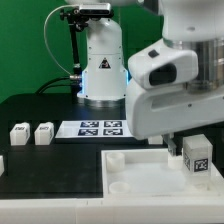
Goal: Assemble one leg
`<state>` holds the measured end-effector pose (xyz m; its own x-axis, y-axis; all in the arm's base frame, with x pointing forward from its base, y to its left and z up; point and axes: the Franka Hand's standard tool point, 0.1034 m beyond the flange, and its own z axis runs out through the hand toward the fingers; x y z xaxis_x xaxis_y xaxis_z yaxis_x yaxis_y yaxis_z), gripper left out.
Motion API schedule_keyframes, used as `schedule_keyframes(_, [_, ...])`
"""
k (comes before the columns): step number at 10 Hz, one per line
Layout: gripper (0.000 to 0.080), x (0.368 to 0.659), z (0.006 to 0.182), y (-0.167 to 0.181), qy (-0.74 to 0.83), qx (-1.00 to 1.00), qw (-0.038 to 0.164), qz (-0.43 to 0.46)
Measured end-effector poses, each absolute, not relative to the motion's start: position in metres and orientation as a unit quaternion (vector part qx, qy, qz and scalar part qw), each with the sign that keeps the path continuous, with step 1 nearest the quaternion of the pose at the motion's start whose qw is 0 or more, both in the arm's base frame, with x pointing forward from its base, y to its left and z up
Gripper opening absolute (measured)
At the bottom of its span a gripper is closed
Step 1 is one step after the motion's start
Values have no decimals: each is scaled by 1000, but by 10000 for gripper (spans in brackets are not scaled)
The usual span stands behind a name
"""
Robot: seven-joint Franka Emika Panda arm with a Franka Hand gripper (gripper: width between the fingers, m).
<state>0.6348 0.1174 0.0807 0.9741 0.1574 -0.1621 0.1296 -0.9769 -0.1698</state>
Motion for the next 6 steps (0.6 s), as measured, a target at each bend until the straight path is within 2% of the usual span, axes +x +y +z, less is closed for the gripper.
schedule_keyframes(3, [649,639,77,107,-68,-993,78,65])
schedule_keyframes(6, [291,639,77,108,-15,-995,75,70])
